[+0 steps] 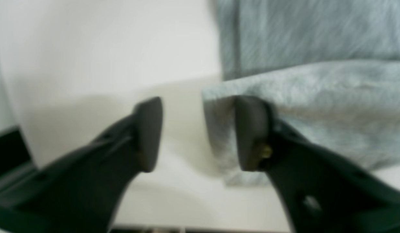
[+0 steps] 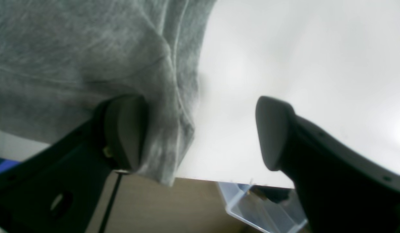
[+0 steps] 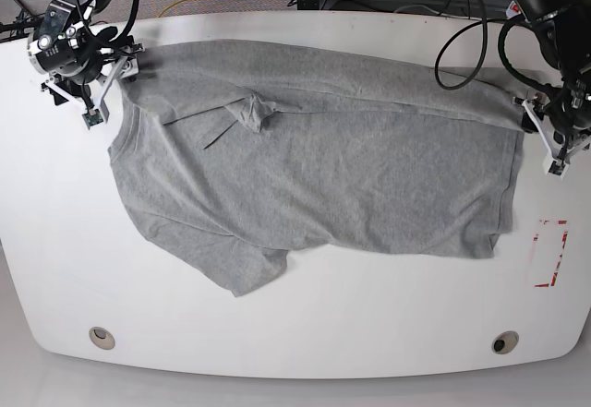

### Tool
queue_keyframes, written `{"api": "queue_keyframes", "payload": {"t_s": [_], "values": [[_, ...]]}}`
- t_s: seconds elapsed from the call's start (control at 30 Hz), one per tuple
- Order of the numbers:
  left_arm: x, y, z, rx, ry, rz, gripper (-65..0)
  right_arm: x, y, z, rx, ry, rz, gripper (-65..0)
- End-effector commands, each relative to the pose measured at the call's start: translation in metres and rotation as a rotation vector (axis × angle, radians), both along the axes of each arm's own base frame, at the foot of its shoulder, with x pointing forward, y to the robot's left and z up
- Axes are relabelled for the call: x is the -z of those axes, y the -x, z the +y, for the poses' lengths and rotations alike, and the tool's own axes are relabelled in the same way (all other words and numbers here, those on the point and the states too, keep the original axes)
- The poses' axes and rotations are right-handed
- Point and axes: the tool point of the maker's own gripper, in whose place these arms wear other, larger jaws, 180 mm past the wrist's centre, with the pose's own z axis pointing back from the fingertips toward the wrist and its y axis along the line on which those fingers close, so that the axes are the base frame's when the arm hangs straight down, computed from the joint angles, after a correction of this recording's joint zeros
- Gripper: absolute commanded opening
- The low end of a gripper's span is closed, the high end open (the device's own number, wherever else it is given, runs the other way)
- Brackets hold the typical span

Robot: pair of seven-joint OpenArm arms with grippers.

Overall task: Fold the T-shirt properly
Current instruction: 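Open both grippers and release the shirt edge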

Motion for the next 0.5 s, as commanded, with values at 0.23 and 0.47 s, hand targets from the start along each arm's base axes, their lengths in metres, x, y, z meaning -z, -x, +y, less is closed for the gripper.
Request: {"api": "queue_keyframes", "payload": {"t_s": [0.23,0.47], "values": [[-0.062,-0.043,0.01,-0.003,-0.05,-0.205,-25.8,-0.024,-0.007,0.017,0.015,-0.217,-0.131,-14.7],[-0.046,-0.013,0.016,-0.022,-0.068,-0.145,-25.8,-0.03,-0.01,0.03,0.007,-0.305,-0.17,-14.7]]}}
